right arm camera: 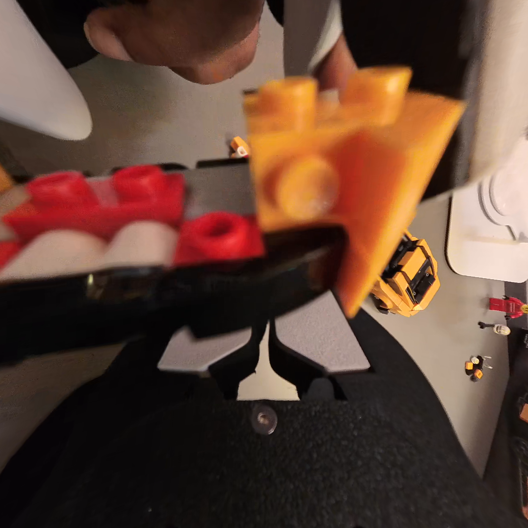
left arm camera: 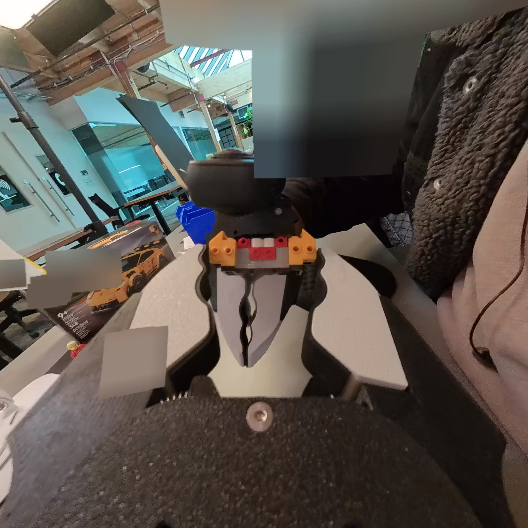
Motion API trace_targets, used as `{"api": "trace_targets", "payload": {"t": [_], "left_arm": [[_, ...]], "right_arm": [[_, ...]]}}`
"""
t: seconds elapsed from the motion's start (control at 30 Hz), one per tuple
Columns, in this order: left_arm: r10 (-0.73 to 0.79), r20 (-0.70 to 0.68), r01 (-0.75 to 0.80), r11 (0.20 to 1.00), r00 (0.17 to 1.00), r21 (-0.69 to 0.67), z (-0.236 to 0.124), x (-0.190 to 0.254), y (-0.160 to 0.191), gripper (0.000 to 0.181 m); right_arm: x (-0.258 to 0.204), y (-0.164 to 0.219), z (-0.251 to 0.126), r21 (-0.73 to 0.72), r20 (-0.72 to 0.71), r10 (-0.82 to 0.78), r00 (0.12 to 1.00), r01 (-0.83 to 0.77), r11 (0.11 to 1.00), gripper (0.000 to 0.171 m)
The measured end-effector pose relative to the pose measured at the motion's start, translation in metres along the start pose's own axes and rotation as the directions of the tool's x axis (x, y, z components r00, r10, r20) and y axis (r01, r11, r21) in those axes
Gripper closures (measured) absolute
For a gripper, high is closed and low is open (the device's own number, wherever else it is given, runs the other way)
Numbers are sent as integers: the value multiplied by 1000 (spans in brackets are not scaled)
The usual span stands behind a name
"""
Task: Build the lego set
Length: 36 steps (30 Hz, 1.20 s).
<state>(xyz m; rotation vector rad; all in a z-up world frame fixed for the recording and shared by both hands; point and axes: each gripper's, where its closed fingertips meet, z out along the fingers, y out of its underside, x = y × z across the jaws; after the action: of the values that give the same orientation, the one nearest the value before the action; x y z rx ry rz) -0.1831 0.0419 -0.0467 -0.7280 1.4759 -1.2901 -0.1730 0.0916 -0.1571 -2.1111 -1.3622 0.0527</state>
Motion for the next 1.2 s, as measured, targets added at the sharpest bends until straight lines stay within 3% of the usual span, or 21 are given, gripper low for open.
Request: {"api": "trace_targets", "payload": {"t": [0.03,0.43,0.6,0.73,1.0,1.2], "left_arm": [[-3,6,3,1000,1000,-2,-1,-2,1,111],[19,20,-18,998,1000,-64,-4,-9,7,111],[-45,-161,-7,951,986,-309,-20,-1,40,111],[-205,-406,-77,811,891,-580,-38,38,94,111],[-293,-560,-220,706,775,-673,-30,67,142,111],[-270,-538,-231,688,799,-688,-32,60,147,98]], "right_arm": [[0,0,0,2,-1,0,1000,0,1000,171],[3,1,-3,14,-16,21,1000,-21,1000,171],[17,21,-16,87,-37,128,991,-125,988,171],[12,36,-25,189,27,174,984,-176,966,164],[-32,34,-20,242,217,50,975,-104,965,147],[-52,27,-16,268,318,-51,947,-39,963,143]]}}
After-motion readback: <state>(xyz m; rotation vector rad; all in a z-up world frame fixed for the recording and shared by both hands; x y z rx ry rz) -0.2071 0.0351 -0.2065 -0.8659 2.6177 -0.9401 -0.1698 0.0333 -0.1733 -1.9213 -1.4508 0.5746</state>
